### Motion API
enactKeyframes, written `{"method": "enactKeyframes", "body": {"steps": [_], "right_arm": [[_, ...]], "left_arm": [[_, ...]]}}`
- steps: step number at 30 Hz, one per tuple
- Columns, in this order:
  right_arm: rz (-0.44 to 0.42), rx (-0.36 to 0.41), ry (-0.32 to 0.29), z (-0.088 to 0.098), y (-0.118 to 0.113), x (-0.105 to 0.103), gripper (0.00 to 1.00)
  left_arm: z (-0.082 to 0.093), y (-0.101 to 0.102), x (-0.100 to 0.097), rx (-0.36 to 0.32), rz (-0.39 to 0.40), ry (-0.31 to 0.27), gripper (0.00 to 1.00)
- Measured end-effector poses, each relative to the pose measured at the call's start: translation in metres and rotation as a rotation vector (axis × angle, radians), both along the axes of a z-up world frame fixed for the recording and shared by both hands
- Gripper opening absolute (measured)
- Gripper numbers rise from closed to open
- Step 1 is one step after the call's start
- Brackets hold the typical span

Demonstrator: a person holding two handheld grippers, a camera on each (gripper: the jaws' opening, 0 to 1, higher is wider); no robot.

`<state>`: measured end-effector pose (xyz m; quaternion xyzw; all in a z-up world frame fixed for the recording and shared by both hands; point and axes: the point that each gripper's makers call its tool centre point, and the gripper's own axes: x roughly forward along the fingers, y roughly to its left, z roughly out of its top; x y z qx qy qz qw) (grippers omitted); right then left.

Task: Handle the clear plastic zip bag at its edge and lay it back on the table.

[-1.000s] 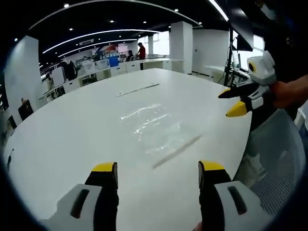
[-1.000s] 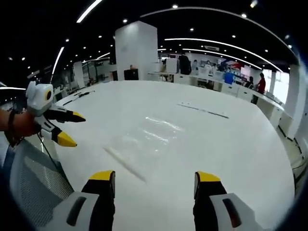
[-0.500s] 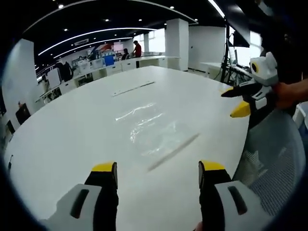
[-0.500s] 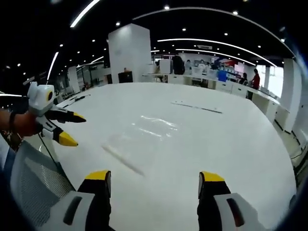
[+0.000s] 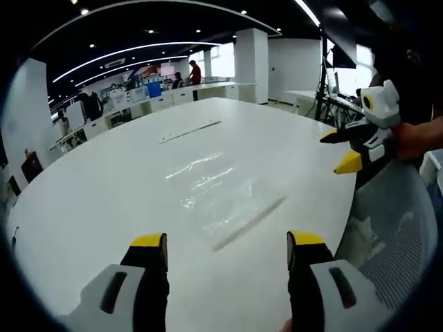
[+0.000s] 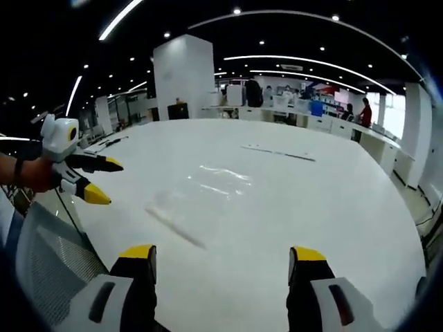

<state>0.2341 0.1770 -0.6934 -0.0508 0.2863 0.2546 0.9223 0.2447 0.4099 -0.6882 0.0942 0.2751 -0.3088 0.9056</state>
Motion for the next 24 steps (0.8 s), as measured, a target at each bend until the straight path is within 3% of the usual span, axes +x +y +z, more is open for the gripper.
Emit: {"method": "enactKeyframes", "body": {"steps": [11,24], "right_arm": [[0.020,0.004,0.005,0.000,0.012,0.006,0.81],[0.013,0.007,0.005,0.001,0.019,0.006,0.83]], "left_arm": [[0.005,0.012,-0.006,-0.035,0.045,-0.013,0.73],[0.007,0.014,-0.008,-0.053,0.041,-0.020,0.73]]}}
